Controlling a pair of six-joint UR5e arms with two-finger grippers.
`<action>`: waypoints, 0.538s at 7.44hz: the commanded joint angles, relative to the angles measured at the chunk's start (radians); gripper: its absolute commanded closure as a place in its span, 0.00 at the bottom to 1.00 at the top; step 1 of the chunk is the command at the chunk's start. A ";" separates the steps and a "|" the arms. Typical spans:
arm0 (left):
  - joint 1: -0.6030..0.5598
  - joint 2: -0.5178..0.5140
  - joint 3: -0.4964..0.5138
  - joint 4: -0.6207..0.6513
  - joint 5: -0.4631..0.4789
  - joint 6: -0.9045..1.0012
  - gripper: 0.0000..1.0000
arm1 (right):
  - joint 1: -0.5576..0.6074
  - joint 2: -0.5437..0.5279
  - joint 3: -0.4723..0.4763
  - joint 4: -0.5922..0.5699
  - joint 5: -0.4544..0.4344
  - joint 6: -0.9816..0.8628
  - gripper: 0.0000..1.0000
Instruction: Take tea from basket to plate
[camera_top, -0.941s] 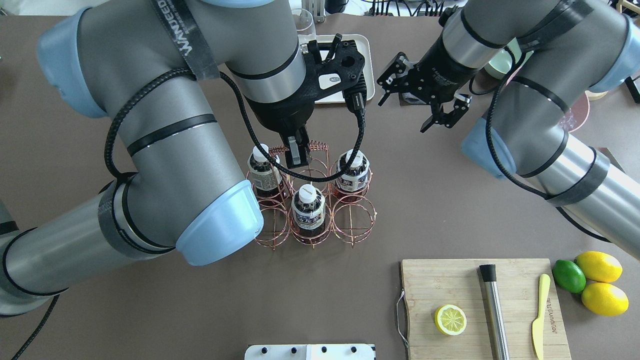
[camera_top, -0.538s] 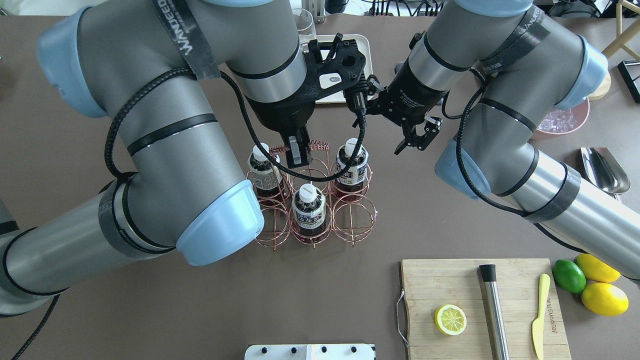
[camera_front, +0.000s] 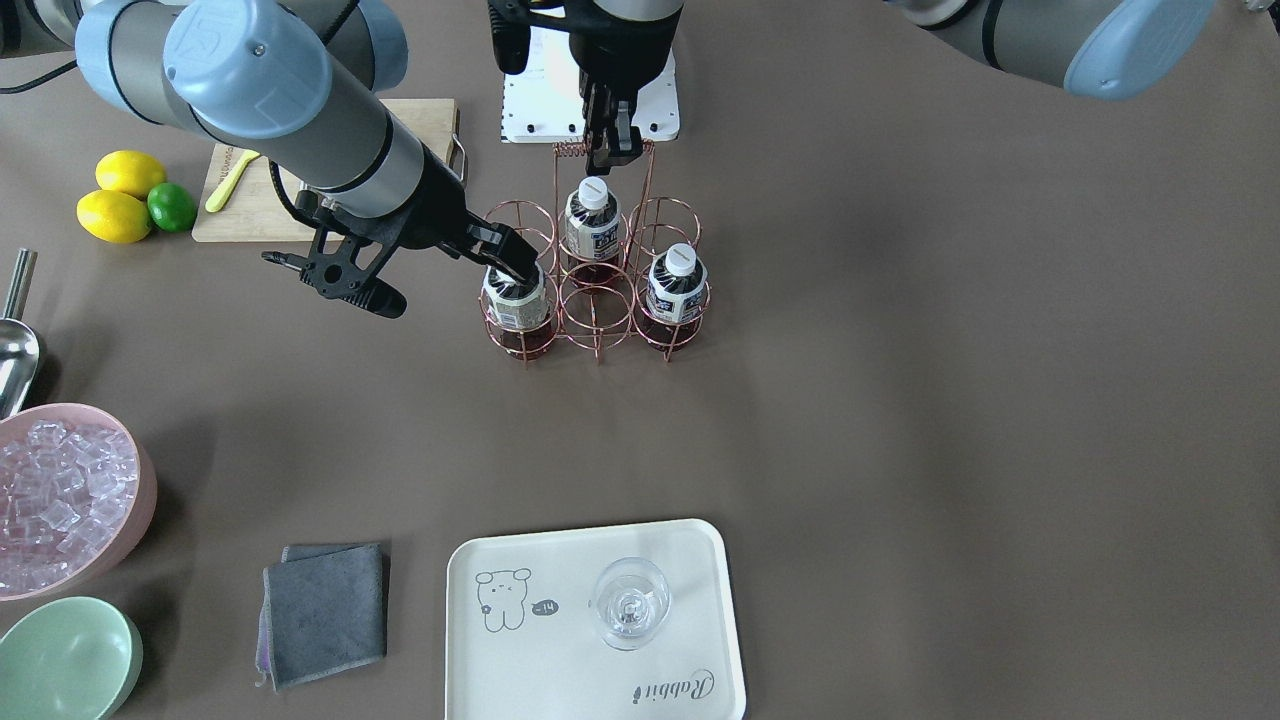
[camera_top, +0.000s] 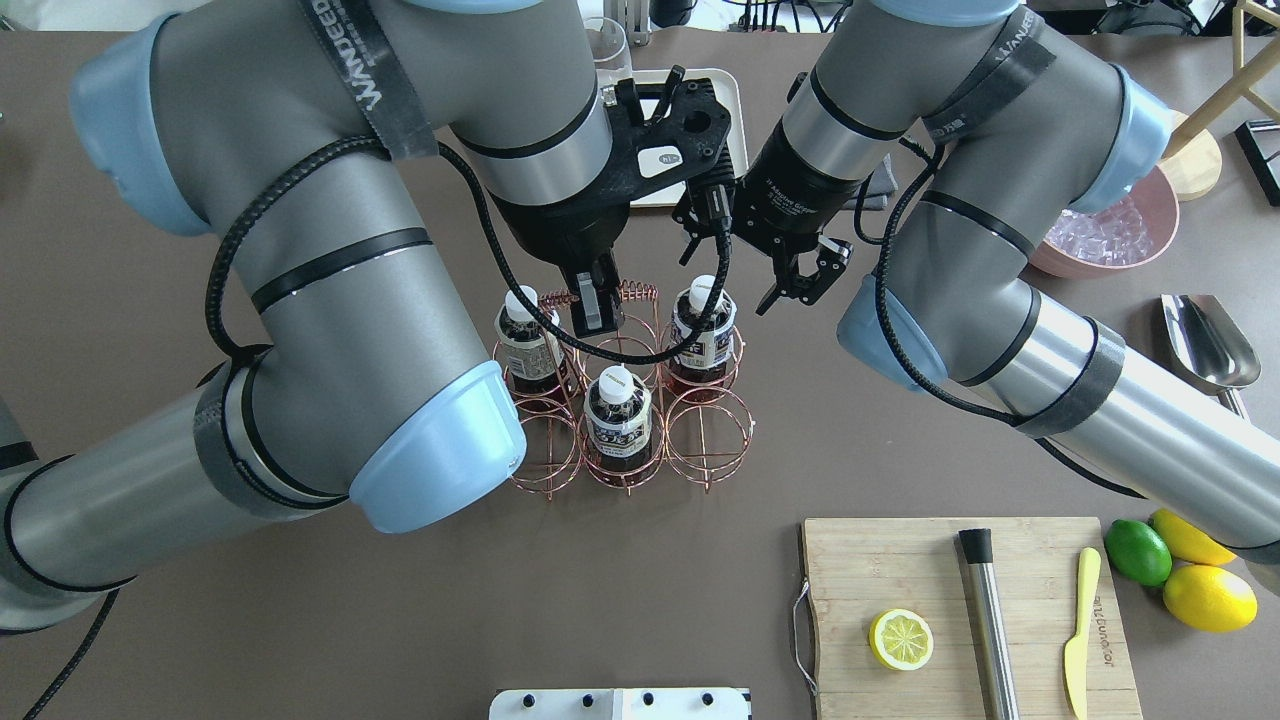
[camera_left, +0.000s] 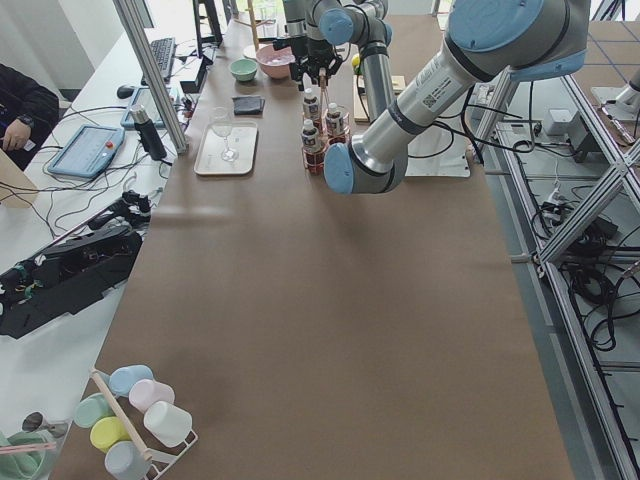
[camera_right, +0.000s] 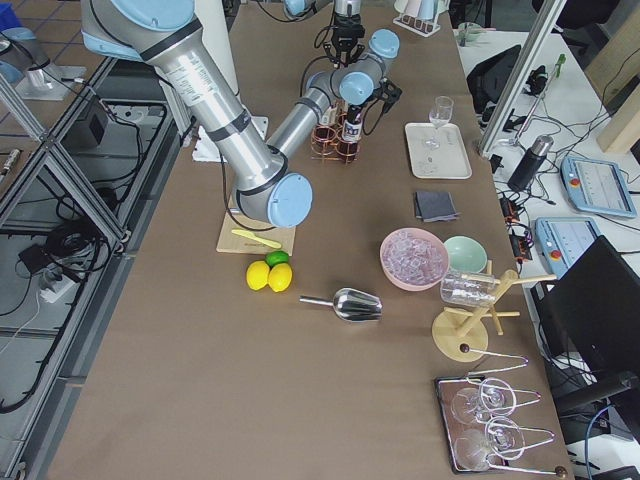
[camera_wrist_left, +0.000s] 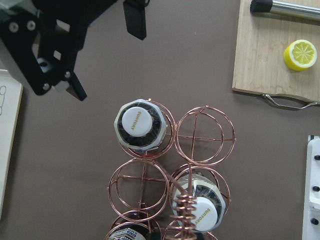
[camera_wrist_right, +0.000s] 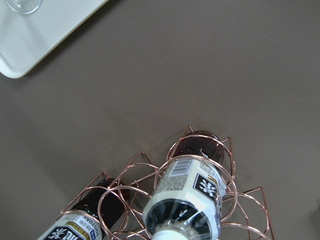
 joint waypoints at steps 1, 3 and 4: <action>0.000 0.005 -0.002 0.000 0.000 0.000 1.00 | -0.008 0.012 -0.018 0.000 -0.006 0.007 0.17; 0.000 0.006 -0.003 -0.001 0.000 0.000 1.00 | -0.021 0.018 -0.018 0.001 -0.006 0.022 0.39; 0.000 0.006 -0.005 0.000 0.000 0.000 1.00 | -0.027 0.018 -0.020 0.001 -0.007 0.022 0.44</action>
